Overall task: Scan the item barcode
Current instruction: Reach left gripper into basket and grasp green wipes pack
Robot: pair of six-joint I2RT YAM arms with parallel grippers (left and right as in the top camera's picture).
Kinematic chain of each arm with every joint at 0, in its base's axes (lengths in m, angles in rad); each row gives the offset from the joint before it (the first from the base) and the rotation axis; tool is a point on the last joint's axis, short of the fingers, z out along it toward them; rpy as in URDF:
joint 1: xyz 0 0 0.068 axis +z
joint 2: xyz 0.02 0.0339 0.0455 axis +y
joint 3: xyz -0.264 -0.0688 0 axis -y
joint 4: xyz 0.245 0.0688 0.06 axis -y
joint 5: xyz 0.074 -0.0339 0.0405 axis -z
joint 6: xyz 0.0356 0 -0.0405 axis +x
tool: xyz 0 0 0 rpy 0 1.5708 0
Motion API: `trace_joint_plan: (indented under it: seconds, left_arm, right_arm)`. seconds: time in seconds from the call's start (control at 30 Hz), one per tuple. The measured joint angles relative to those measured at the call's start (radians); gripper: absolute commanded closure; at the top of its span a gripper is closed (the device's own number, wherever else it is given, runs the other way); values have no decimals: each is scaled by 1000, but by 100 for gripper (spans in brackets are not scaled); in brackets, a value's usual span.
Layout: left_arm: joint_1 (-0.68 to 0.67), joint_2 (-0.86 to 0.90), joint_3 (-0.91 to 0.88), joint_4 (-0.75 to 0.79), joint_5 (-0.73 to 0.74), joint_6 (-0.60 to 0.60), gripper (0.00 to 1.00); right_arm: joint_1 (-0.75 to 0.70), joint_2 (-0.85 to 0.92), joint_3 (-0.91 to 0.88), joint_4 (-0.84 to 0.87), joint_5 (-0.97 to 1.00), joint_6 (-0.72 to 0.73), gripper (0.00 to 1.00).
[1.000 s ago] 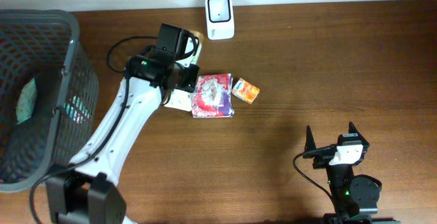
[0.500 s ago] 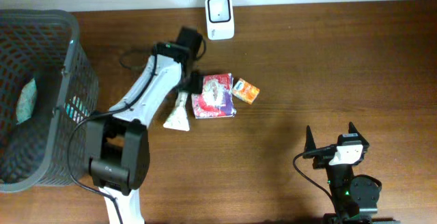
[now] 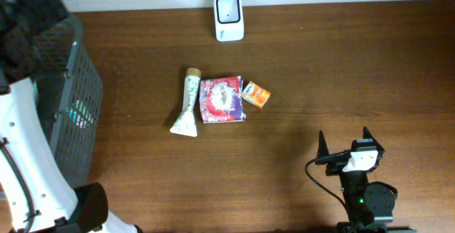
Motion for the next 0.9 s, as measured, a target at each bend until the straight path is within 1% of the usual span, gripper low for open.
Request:
trace_joint_plan:
  seconds: [0.07, 0.1, 0.17, 0.23, 0.3, 0.47, 0.57, 0.73, 0.8, 0.9]
  left_arm:
    - [60, 0, 0, 3, 7, 1, 9]
    - [121, 0, 0, 3, 5, 0, 10]
    - [177, 0, 0, 3, 4, 0, 12]
    - [209, 0, -1, 4, 4, 0, 9]
    - [212, 8, -2, 3, 5, 0, 9]
    - [215, 106, -9, -29, -11, 1, 9]
    - [242, 111, -19, -31, -23, 0, 11]
    - [304, 112, -230, -4, -43, 1, 8]
    - [327, 113, -305, 14, -76, 1, 11]
    - [346, 113, -382, 50, -93, 23, 10]
  right_arm:
    - [0, 0, 0, 0, 0, 0, 1]
    - [0, 0, 0, 0, 0, 0, 1]
    - [0, 0, 0, 0, 0, 0, 1]
    - [0, 0, 0, 0, 0, 0, 1]
    - [0, 0, 0, 0, 0, 0, 1]
    - [0, 0, 0, 0, 0, 1, 1]
    - [0, 0, 0, 0, 0, -1, 1]
    - [0, 0, 0, 0, 0, 0, 1]
    - [0, 0, 0, 0, 0, 0, 1]
    - [0, 0, 0, 0, 0, 0, 1]
